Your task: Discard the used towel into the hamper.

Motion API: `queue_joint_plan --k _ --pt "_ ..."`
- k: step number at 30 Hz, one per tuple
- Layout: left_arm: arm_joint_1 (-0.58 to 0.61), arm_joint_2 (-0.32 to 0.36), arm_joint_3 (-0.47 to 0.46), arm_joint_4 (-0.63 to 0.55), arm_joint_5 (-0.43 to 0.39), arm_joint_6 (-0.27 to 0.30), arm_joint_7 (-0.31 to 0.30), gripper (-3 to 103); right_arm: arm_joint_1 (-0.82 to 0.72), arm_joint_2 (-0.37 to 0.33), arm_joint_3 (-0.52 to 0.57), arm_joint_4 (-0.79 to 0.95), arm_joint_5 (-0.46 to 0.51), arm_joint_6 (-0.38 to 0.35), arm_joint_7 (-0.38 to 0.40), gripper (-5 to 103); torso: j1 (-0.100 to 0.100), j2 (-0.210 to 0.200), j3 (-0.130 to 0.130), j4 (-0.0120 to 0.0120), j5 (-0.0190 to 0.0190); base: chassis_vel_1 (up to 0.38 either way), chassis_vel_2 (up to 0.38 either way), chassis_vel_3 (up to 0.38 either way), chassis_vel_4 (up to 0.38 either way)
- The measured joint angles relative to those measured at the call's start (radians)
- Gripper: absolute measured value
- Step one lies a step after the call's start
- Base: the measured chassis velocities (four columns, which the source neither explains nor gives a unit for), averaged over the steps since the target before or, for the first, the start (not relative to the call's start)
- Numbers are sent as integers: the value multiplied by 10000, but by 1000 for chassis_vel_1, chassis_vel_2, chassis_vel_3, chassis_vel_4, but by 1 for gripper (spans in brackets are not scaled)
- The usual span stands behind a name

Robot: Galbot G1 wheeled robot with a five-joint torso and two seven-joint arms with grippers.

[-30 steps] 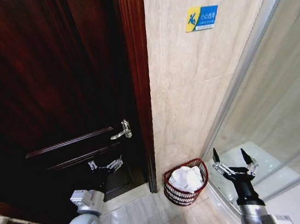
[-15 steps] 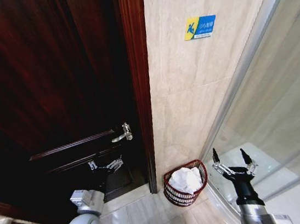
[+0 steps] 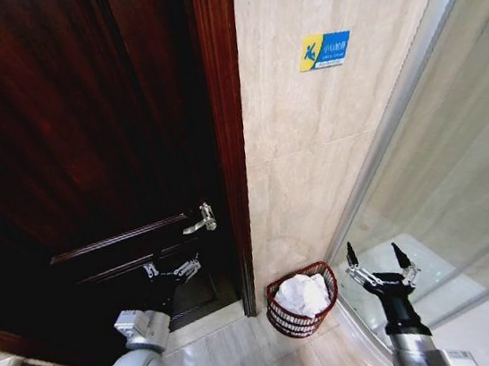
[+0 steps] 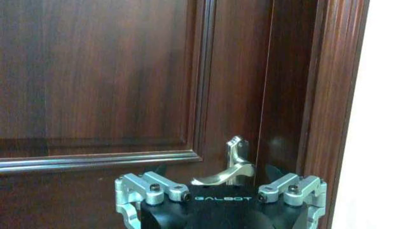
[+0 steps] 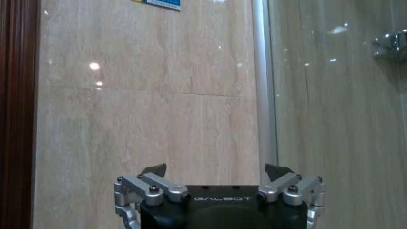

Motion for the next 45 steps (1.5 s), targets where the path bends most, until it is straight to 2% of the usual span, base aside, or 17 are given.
queue_joint_plan --k 19,36,45 --pt "0 0 0 0 0 0 0 100 0 0 0 2 0 0 1 100 -41 -94 -49 0 0 0 0 0 0" --pt "5 0 0 0 0 0 0 100 -3 0 0 2 0 1 2 100 -73 -117 -71 0 -1 127 -126 -128 118" --pt "-1 0 0 0 0 0 0 100 1 0 1 2 0 1 1 100 -51 -137 -67 1 1 -10 36 45 -9"
